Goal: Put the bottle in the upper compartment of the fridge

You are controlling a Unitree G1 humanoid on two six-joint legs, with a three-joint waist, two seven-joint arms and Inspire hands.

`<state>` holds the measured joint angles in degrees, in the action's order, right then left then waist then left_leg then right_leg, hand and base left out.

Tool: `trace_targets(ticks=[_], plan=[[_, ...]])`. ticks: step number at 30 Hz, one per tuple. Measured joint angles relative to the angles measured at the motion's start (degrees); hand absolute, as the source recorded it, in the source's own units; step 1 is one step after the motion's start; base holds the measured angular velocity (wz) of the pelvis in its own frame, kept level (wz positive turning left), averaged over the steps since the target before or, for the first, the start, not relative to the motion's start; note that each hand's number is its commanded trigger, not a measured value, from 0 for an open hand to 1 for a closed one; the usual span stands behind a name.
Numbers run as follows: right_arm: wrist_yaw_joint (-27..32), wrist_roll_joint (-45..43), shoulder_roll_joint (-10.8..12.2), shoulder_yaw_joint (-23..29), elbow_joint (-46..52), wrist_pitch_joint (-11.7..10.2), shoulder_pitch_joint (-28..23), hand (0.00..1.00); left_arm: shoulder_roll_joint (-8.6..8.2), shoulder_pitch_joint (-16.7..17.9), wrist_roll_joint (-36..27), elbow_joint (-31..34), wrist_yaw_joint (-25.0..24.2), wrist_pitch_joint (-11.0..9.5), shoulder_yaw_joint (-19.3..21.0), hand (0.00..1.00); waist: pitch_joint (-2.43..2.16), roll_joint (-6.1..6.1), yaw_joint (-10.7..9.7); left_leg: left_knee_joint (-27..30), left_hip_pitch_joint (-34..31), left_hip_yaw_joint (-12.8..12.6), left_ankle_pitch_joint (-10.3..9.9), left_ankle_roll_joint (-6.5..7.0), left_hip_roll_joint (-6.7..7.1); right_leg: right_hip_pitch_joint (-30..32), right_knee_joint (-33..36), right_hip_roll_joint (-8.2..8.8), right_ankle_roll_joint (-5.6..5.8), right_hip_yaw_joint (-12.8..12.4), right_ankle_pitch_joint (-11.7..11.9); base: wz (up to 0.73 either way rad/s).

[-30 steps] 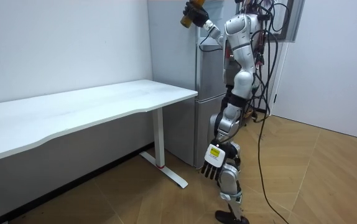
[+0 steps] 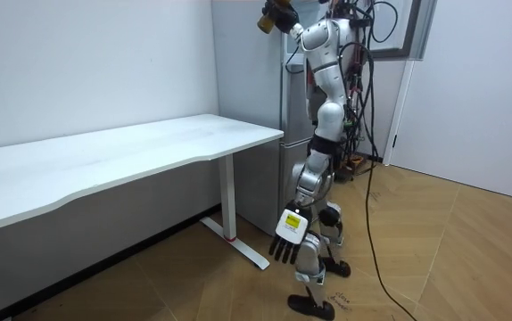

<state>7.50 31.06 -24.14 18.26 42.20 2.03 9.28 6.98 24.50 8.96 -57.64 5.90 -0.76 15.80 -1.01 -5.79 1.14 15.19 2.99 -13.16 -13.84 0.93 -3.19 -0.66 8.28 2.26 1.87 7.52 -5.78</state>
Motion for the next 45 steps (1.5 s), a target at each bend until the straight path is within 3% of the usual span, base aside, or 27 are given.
trace_targets(ticks=[1,3,7,9,13,16,21,25,29,32,35,40,45], plan=[[0.63,0.02,-0.31,0.00,1.21,-1.25,-0.70,1.00,0.04,0.26,-0.03,-0.64,-0.20,-0.03,0.01,0.00,-0.05,0.43,-0.31,-0.69,1.25,-0.28,-0.05,-0.05,-0.05,0.25,0.09,-0.23,-0.94,2.38,0.89,-0.23],[1.99,-0.27,-0.60,0.42,2.13,-3.57,-0.42,1.00,-0.27,-0.08,-0.41,-0.87,-0.52,-0.43,-0.02,0.00,0.13,1.18,-1.22,-2.86,2.73,-0.45,-0.05,-0.06,-0.03,-0.47,0.47,-0.38,-0.89,2.14,0.88,0.14],[3.69,0.53,-3.45,4.34,1.64,-5.79,0.54,1.00,-0.75,-0.55,-0.46,-0.58,-1.38,-1.63,0.01,0.00,0.12,1.14,-3.17,-4.48,3.80,-1.03,-0.03,-0.08,-0.11,-0.36,0.45,-1.17,-0.91,2.02,0.87,-0.16],[3.76,-0.45,-3.67,4.61,2.01,-7.43,0.63,1.00,-0.73,-0.58,-0.51,-0.29,-1.40,-1.81,-0.20,0.00,0.17,0.83,-3.98,-4.69,4.03,-1.22,-0.05,-0.11,-0.17,-0.33,0.45,-1.35,-1.01,1.96,0.81,-0.16],[5.81,-1.19,-3.92,7.73,1.18,-8.30,0.50,1.00,-0.60,-0.33,-0.48,-0.24,-1.49,-1.79,-0.15,0.00,0.42,0.58,-4.97,-6.44,5.28,-2.55,-0.33,-0.52,-0.42,0.09,1.78,-1.88,-1.61,1.23,0.60,-0.24],[6.95,-1.26,-3.93,10.14,1.26,-9.79,0.45,1.00,-0.57,-0.07,-0.47,-0.25,-1.57,-1.81,-0.04,0.00,0.09,0.26,-5.80,-6.46,5.50,-3.83,-0.40,-0.70,-0.57,0.90,2.59,-2.13,-1.86,0.50,0.43,-0.23],[9.30,0.67,-3.91,13.14,1.26,-13.82,-0.51,1.00,-0.67,-0.04,-0.47,-0.41,-2.13,-2.37,0.89,0.00,0.03,0.28,-6.80,-6.45,6.16,-4.34,-0.38,-0.97,-0.96,0.56,2.71,-2.57,-2.02,0.55,0.53,-0.06],[10.79,2.50,-3.91,14.85,0.50,-15.37,-1.02,1.00,-0.67,0.07,-0.48,-0.42,-2.39,-2.36,0.88,0.00,0.14,0.22,-7.14,-6.47,6.40,-4.77,-0.39,-1.05,-1.01,0.74,2.78,-2.66,-2.03,0.48,0.53,-0.05],[11.87,2.52,-3.88,15.08,-1.54,-15.02,-2.33,1.00,-0.58,0.02,-0.48,-0.41,-2.34,-2.31,0.91,0.00,0.22,0.12,-7.04,-6.47,6.44,-5.37,-0.40,-1.05,-1.02,1.31,3.47,-2.64,-2.04,0.43,0.52,-0.08],[12.13,2.38,-2.98,14.79,-2.93,-14.80,-6.10,1.00,-0.43,-0.10,-0.48,-0.76,-2.18,-2.25,0.95,0.00,0.33,0.29,-6.90,-6.58,6.20,-5.54,-0.49,-1.05,-1.00,1.50,3.48,-2.60,-2.08,0.43,0.55,-0.03],[12.47,2.39,-2.74,14.29,-6.12,-13.06,-7.81,1.00,-0.21,-0.63,-0.48,-0.85,-2.05,-2.07,0.85,0.00,0.38,0.59,-6.60,-6.55,6.08,-5.52,-0.50,-1.02,-0.92,1.23,3.52,-2.51,-2.09,0.47,0.55,0.00],[12.26,2.80,-2.40,11.39,-10.13,-10.50,-8.21,1.00,0.49,-1.37,-0.50,-0.86,-1.92,-2.09,-0.70,0.00,0.56,1.10,-4.72,-6.53,6.19,-5.54,-0.50,-1.03,-0.94,1.49,3.62,-2.52,-2.19,0.93,0.48,0.00],[11.62,2.96,-2.39,9.66,-11.70,-9.37,-8.08,1.00,0.48,-1.40,-0.45,-0.82,-2.05,-2.08,-1.30,0.00,0.83,1.63,-3.03,-6.52,5.61,-4.96,-0.48,-1.05,-0.96,1.63,3.52,-2.32,-2.35,2.67,0.35,0.06]])
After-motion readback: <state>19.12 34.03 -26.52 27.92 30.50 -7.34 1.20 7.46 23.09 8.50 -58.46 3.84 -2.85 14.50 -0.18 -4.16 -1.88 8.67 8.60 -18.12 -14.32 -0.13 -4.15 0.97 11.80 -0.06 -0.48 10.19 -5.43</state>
